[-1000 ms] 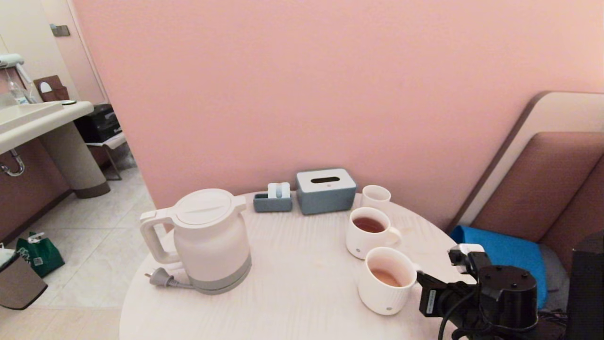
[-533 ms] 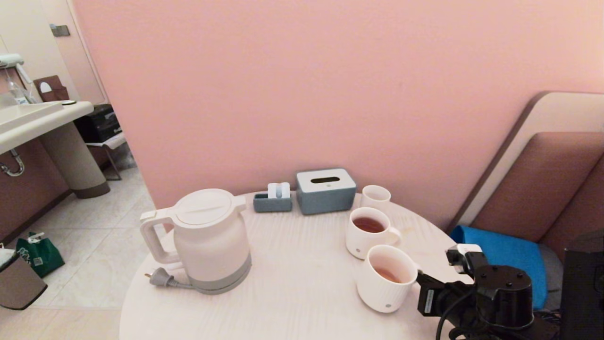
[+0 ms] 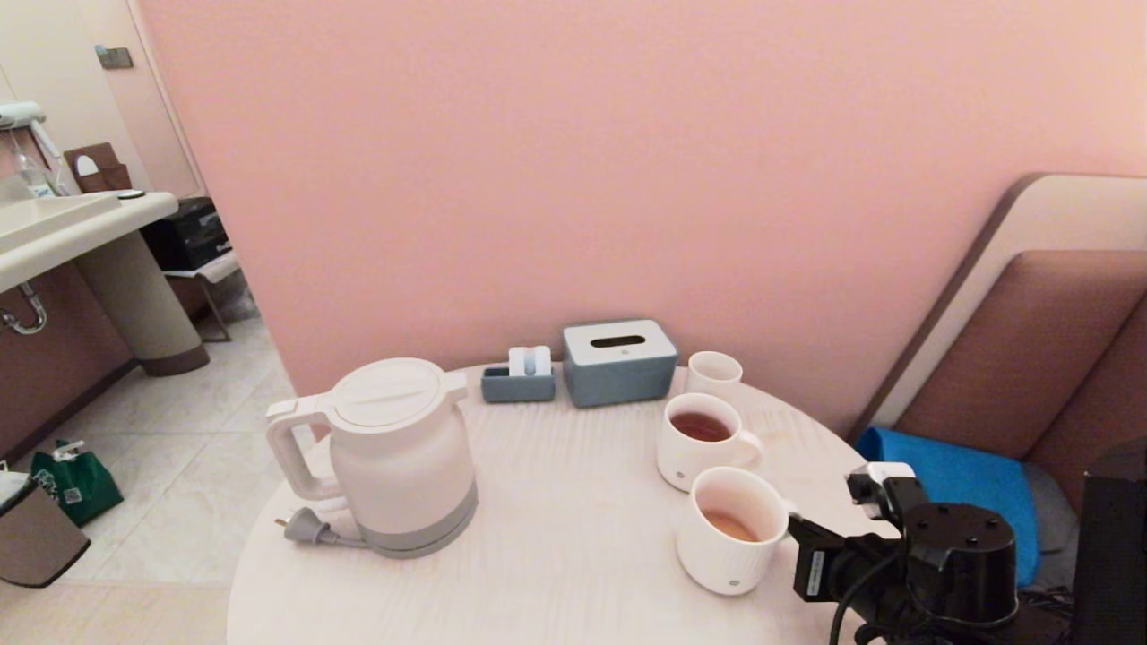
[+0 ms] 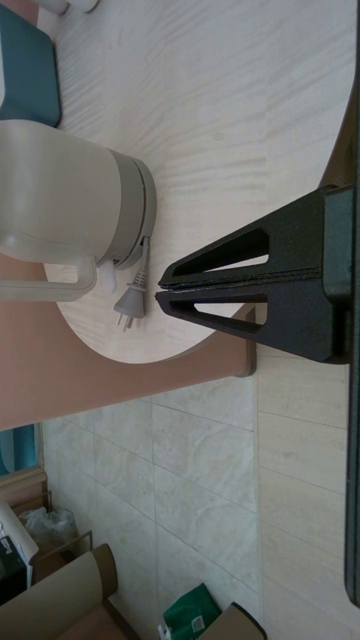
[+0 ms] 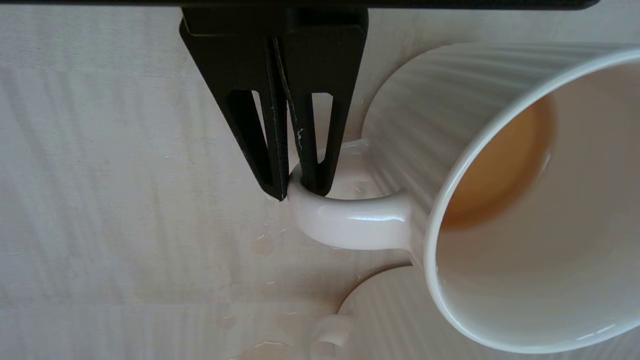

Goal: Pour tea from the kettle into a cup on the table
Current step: Pick up the cup

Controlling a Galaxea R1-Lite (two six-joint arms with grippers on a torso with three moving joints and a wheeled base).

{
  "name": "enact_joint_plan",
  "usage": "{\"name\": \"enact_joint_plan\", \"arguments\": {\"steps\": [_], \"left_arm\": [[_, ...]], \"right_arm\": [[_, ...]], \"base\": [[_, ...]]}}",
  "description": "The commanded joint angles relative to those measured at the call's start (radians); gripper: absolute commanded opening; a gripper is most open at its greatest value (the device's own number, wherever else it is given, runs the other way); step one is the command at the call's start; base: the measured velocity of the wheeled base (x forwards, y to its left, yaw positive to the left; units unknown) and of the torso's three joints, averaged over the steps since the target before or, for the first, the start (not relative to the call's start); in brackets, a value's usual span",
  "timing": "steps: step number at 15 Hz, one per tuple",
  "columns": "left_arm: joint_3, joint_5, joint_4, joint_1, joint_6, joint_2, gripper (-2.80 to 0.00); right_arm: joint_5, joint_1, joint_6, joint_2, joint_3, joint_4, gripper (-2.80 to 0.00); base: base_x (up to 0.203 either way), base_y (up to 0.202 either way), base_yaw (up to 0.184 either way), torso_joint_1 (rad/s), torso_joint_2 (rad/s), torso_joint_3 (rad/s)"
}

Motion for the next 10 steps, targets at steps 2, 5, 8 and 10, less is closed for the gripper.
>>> {"name": "enact_joint_plan", "arguments": {"steps": [2, 5, 8, 10], "left_arm": [[0.000, 0.000, 0.000, 0.001, 0.000, 0.001, -2.80], [0.000, 0.000, 0.000, 0.001, 0.000, 0.001, -2.80], [0.000, 0.000, 0.000, 0.001, 0.000, 0.001, -2.80], [0.000, -0.001, 0.000, 0.000, 0.000, 0.001, -2.80]], "right_arm": [[-0.002, 0.001, -0.012, -0.001, 0.004, -0.045, 0.00], [-0.001, 0.006, -0.018, -0.004, 0.007, -0.045, 0.00], [0.001, 0.007, -0.015, -0.002, 0.014, -0.045, 0.00], [0.002, 0.006, -0.015, 0.004, 0.013, -0.045, 0.00]], "base": [[0.000, 0.000, 0.000, 0.000, 0.00, 0.000], [0.000, 0.000, 0.000, 0.000, 0.00, 0.000], [0.000, 0.000, 0.000, 0.000, 0.00, 0.000], [0.000, 0.000, 0.000, 0.000, 0.00, 0.000]]}}
